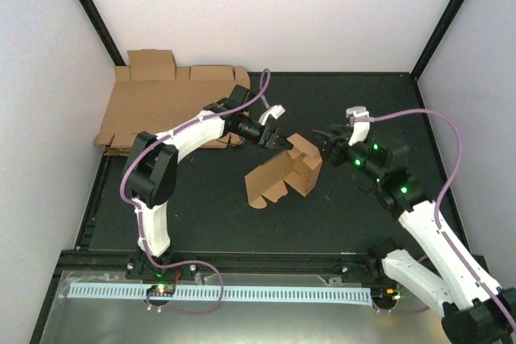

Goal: Fold the paper box

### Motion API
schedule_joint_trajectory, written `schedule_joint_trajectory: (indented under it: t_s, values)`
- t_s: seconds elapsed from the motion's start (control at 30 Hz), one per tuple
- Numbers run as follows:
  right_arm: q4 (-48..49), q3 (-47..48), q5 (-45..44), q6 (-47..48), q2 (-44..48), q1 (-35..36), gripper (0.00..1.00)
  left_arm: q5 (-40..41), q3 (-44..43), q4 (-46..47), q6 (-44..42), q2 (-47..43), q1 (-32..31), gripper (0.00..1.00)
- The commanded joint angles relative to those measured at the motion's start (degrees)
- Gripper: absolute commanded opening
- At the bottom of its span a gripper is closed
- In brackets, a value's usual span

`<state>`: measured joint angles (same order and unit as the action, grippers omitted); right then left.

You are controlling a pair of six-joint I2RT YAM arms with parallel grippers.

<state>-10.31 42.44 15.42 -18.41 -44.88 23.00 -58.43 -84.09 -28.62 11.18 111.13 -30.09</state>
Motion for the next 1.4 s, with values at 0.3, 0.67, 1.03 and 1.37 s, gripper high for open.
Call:
schedule_joint_trajectory:
  t_s: [0.3,0.67,1.03,1.37]
  values:
    - [-7.48,1.96,12.39,2.53,-9.40,-0.33,0.48,1.40,-1.65,0.41,-0.17,-0.72,-0.32,0.67]
    - [-8.06,-0.75,15.58,5.14,-12.25,-0.33,0.56,0.29,-0.86,2.85,1.54,-1.77,-0.30,0.67]
    - [-9.40,-0.59,14.26,7.66,-12.03,-0.34,0.61,0.53,-0.45,3.18,1.75,-3.08,-0.09,0.74]
    - [-8.33,-0.77,14.34,7.52,-12.35,-0.33,0.61,4.71,-1.40,1.57,0.45,-10.35,1.58,0.86]
